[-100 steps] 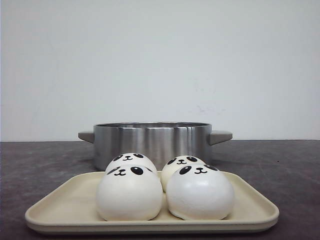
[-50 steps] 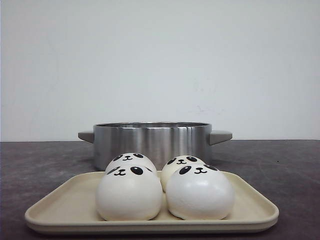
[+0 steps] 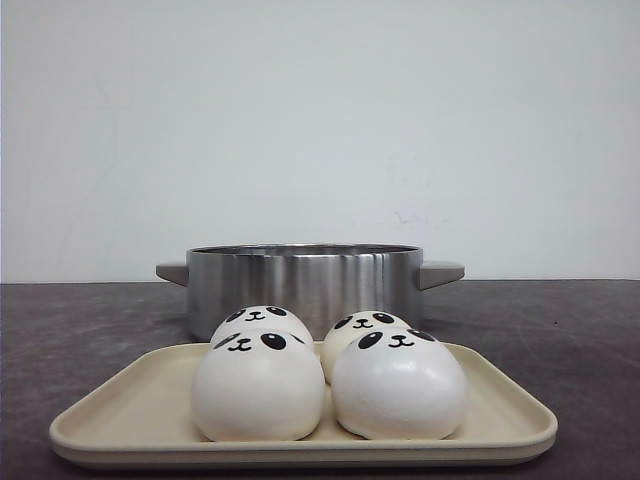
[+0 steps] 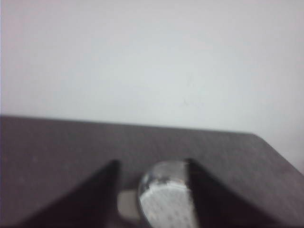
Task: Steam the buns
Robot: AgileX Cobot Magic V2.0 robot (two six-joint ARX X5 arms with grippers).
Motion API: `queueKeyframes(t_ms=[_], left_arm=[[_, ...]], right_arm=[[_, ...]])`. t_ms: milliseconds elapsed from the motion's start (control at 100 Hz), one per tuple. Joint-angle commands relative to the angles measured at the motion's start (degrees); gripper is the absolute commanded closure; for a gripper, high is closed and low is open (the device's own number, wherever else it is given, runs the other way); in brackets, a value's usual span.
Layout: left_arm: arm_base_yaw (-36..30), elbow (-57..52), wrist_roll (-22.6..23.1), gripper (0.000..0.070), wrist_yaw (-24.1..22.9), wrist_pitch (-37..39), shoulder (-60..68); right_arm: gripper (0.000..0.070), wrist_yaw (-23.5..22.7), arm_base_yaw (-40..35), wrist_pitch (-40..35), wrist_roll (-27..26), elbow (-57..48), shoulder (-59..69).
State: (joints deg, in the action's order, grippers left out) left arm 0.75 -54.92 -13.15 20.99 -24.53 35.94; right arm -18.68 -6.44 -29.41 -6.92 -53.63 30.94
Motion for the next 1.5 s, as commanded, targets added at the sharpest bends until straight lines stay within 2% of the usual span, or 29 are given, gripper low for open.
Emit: queueKeyframes(t_ms=[0, 110, 200, 380, 480, 570, 680, 860, 950, 1050, 1400, 1440, 1490], left_arm=[[-0.83, -0.63, 0.68, 0.0153, -0.90, -1.27, 0.37], [-2.97, -0.63, 0.72, 0.0143, -1.97, -3.06, 1.01], [-4.72, -0.63, 0.70, 0.0143, -1.97, -3.39, 2.08], [-7.78, -0.63, 0.57, 0.0143, -1.97, -5.60, 5.07], [-9.62, -0.63, 0.44, 0.0143, -1.97, -7.32, 6.40], [-11.30, -0.63, 0.37, 0.0143, -1.95, -8.15, 6.93], [-13.31, -0.63, 0.24, 0.0143, -1.97, -8.52, 6.95], [-15.61, -0.63, 0.26, 0.0143, -1.97, -8.76, 6.91], [-16.59, -0.63, 0.26, 0.0143, -1.97, -8.81, 6.88], [-17.38, -0.63, 0.24, 0.0143, -1.97, -8.81, 6.88], [-18.84, -0.63, 0.24, 0.0143, -1.97, -8.92, 6.88], [-18.84, -0.63, 0.24, 0.0143, -1.97, -8.92, 6.88], [-18.84, -0.63, 0.24, 0.0143, -1.97, -8.92, 6.88]], right_arm=[[0.0117, -0.52, -0.57, 0.61, -0.81, -1.46, 1.73], [0.0078, -0.61, -2.56, 0.52, -1.31, -3.85, 5.53], [0.0076, -0.26, -5.77, -0.87, -1.66, -7.58, 10.29], [0.0078, 6.47, -17.88, -8.85, -1.53, -16.37, 23.34], [0.0078, 7.21, -25.14, -12.17, -6.80, -18.08, 31.15], [0.0078, 6.88, -27.80, -14.51, -11.52, -18.14, 37.13], [0.0079, 6.93, -30.25, -17.38, -13.64, -18.14, 44.26], [0.0082, 7.13, -32.13, -17.57, -14.16, -18.14, 55.17], [0.0107, 7.10, -32.63, -16.28, -14.32, -18.14, 60.39], [0.0173, 7.26, -32.72, -15.06, -14.32, -18.14, 65.46], [0.0181, 9.29, -32.72, -11.21, -15.30, -18.14, 74.53], [0.0221, 9.33, -32.72, -11.06, -15.65, -18.14, 75.03], [0.0351, 9.33, -32.72, -11.10, -15.67, -18.14, 75.43]])
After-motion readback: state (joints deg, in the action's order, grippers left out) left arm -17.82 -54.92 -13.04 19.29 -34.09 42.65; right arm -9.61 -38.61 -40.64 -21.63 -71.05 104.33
